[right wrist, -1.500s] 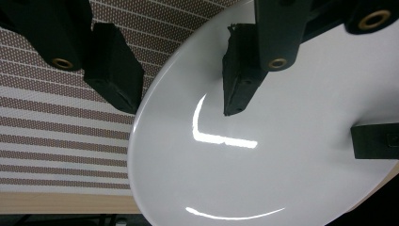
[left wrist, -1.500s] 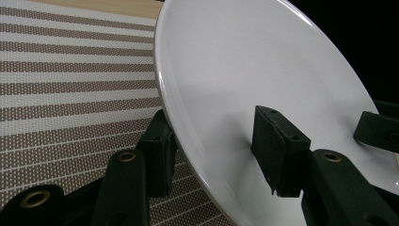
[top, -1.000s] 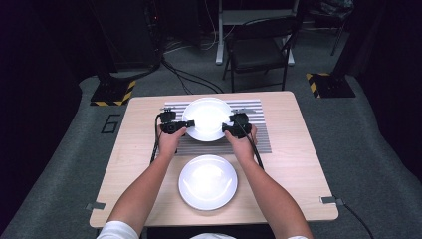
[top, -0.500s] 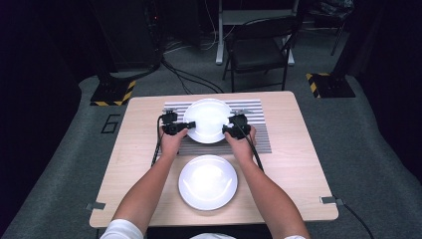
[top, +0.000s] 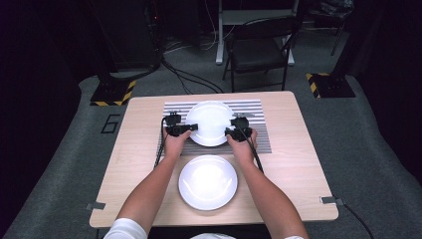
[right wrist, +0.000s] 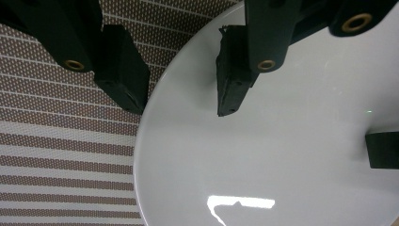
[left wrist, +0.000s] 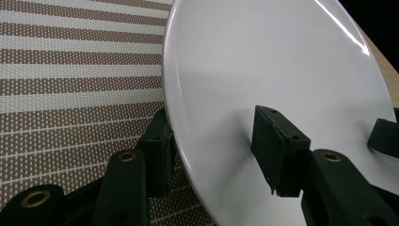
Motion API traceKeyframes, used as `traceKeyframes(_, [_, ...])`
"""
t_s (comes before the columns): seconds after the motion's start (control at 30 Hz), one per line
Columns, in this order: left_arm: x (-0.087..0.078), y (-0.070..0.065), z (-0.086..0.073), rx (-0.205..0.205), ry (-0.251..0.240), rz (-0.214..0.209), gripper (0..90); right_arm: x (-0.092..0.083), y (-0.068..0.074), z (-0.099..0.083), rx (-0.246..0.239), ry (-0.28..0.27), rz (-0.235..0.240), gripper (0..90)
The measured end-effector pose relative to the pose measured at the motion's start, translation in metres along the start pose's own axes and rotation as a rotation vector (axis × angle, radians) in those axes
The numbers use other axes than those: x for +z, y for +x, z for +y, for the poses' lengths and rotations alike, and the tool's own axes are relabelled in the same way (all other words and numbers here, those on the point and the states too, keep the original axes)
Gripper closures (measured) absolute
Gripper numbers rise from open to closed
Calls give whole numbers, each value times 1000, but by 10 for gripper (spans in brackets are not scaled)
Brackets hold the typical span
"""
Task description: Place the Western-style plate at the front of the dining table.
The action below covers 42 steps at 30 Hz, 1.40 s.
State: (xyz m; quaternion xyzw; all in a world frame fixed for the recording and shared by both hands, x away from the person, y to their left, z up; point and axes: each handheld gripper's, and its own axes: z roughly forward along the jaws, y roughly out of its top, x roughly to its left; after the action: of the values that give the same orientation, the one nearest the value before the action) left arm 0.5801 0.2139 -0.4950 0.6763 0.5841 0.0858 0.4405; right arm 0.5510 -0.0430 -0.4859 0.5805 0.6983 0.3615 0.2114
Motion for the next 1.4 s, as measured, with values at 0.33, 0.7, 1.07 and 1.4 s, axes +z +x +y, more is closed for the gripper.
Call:
traceKeyframes(0.33, [3, 2, -1, 5, 11, 14, 511, 4, 2, -2, 1, 8, -12, 537])
traceKeyframes(0.7, [7, 3, -4, -3, 33, 14, 501, 7, 2, -5, 0, 28, -14, 537])
traceKeyframes(1.07, [13, 5, -6, 2, 53, 9, 499, 10, -2, -8, 3, 32, -12, 537])
traceKeyframes(1.4, [19, 4, -9, 23, 82, 7, 485, 16, -6, -12, 23, 49, -13, 533])
